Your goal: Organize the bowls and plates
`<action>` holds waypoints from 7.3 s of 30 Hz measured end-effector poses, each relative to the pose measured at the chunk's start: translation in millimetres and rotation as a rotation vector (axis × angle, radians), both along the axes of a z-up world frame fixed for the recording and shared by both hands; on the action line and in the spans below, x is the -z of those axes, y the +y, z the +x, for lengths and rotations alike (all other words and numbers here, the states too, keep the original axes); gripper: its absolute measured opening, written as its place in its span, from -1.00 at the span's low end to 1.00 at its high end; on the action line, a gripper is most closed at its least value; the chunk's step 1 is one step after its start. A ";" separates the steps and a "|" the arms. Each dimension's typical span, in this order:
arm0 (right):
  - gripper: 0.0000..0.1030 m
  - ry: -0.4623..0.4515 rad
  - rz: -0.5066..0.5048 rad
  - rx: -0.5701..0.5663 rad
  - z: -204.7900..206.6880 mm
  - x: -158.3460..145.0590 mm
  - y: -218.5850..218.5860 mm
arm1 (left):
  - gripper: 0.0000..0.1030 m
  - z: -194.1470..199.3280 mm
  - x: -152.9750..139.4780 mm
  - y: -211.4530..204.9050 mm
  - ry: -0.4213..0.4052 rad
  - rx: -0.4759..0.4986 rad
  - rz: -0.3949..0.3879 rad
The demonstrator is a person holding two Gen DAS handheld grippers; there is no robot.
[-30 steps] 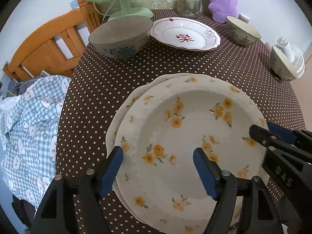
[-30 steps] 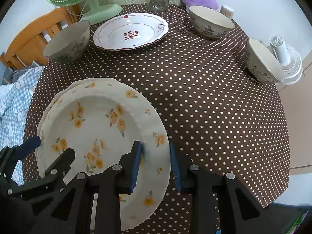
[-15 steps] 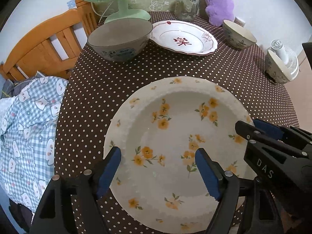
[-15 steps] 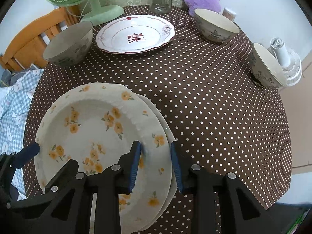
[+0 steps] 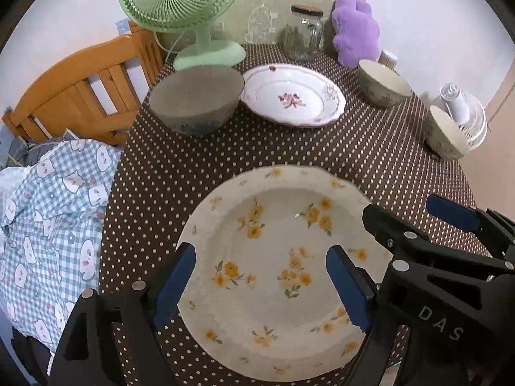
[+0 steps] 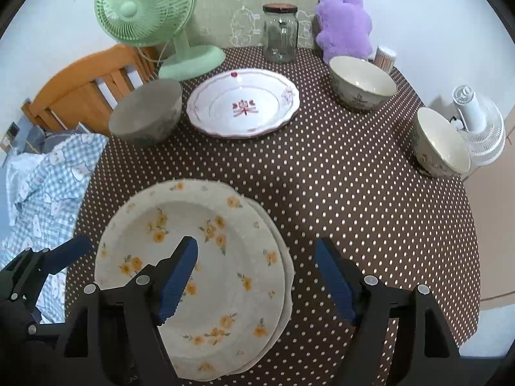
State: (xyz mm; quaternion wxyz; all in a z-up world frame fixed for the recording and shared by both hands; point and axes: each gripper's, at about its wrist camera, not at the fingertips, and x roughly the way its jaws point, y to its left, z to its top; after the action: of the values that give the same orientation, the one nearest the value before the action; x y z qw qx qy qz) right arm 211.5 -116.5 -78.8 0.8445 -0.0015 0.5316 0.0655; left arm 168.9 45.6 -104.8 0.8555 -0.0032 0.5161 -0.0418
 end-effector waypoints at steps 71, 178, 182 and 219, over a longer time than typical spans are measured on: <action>-0.41 0.122 0.064 -0.003 180.8 76.8 -66.1 | 0.33 158.4 53.8 -79.0 0.074 -0.170 0.029; -0.03 0.165 0.011 0.048 32.4 15.1 -28.0 | 0.06 30.6 1.6 -16.5 0.055 -0.052 0.004; -0.03 0.173 0.005 0.036 25.1 18.4 -13.0 | 0.06 23.8 5.3 -2.2 0.063 -0.059 0.002; -0.16 0.203 -0.132 0.062 12.7 45.8 14.8 | 0.04 13.8 37.5 0.3 0.060 -0.045 0.112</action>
State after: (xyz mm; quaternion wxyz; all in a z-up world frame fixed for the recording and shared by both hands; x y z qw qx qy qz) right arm 224.3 -101.7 -124.6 0.7859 -0.0340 0.6174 0.0040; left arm 182.7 45.9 -142.3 0.8391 0.0318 0.5430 0.0065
